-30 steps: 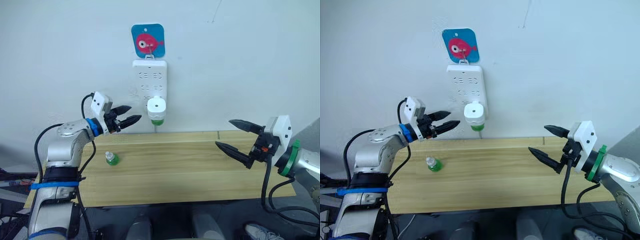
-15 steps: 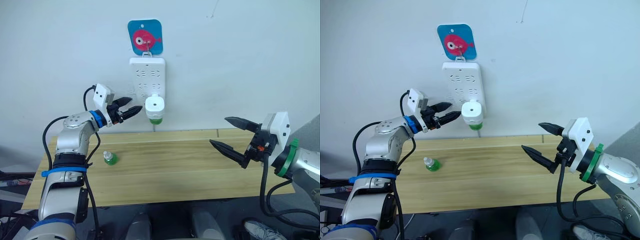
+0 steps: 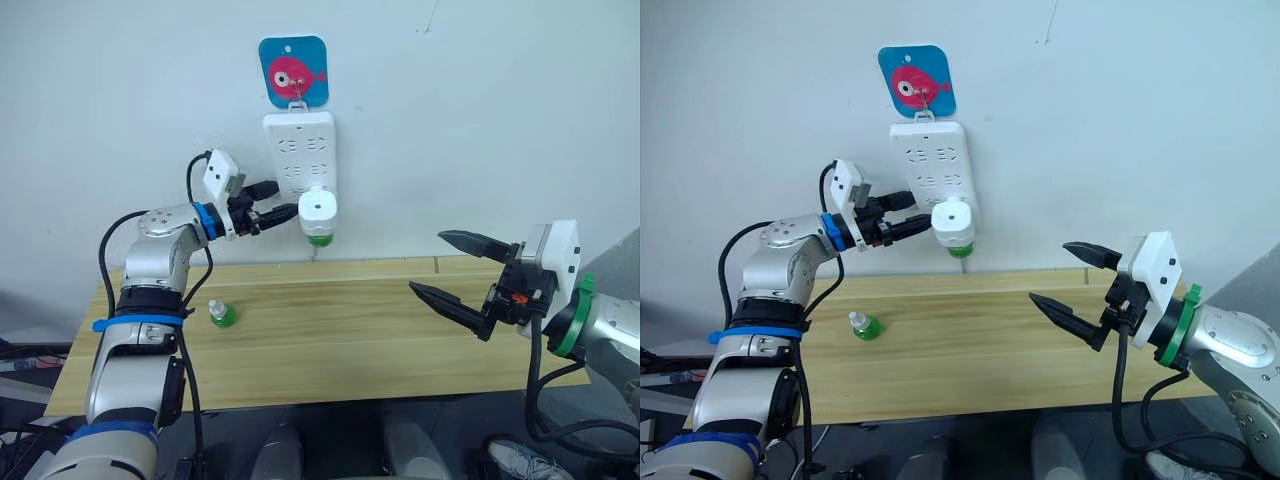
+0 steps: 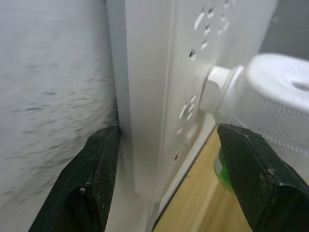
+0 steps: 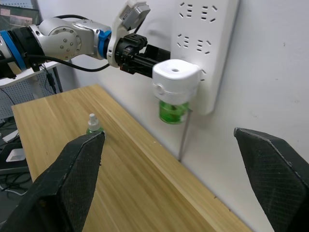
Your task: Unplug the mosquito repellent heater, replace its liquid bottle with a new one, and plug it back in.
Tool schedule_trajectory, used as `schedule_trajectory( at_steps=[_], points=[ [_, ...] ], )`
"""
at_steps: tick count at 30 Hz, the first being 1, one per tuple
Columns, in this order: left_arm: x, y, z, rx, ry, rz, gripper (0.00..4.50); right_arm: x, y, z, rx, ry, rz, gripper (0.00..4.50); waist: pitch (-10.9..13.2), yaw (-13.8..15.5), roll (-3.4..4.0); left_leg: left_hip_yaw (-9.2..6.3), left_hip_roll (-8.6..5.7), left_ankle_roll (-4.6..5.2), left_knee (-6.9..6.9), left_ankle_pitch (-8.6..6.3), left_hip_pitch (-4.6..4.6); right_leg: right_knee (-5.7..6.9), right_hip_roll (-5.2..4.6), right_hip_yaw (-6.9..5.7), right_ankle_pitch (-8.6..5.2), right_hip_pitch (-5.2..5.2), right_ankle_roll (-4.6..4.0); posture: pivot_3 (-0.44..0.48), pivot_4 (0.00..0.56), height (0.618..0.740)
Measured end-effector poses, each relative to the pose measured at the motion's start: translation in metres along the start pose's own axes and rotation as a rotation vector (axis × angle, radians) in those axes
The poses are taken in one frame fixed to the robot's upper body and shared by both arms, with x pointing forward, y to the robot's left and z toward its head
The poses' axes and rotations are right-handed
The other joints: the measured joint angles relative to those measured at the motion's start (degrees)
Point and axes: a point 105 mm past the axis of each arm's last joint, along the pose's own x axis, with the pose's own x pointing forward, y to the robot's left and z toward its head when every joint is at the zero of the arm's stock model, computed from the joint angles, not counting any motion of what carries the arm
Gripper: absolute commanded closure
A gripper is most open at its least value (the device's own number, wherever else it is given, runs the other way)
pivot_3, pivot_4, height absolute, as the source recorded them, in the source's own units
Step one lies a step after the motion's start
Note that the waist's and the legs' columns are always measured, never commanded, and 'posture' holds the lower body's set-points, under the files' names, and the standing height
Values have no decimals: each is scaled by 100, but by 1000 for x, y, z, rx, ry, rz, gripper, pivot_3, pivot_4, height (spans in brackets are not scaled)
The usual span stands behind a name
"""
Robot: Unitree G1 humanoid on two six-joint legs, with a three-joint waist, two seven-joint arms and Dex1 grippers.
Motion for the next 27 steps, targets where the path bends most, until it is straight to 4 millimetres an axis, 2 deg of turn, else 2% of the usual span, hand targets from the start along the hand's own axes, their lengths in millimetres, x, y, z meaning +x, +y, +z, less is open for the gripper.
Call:
schedule_trajectory(
  at_steps=[9,12,17,24,27],
  points=[
    [-1,-11,18,19,-5,-75,1176,-2,2,-5,17,14,-4,0,17,-18,1,2,1,0,-2,0,-8,1,1,2,0,-11,0,-249,191,734],
    [-1,-13,19,-5,-3,-83,1742,-1,2,-5,17,13,-7,0,19,-19,1,2,1,0,-2,0,-8,1,1,2,0,-11,0,-248,192,734],
    [-5,-13,24,-5,2,-80,3216,1,-1,-3,13,10,-40,0,37,-18,0,2,1,0,-3,0,-9,1,1,2,0,-12,0,-247,190,734],
    [-5,-14,25,-4,1,-77,3223,17,1,3,14,-7,-107,0,42,-23,0,1,2,0,-3,0,-18,1,0,2,0,-21,-1,-244,191,734],
    [-5,-14,25,1,0,-65,3223,32,2,5,15,-8,-158,0,43,-35,2,-2,2,0,-3,0,-18,3,0,2,0,-24,-1,-242,192,734]
  ],
)
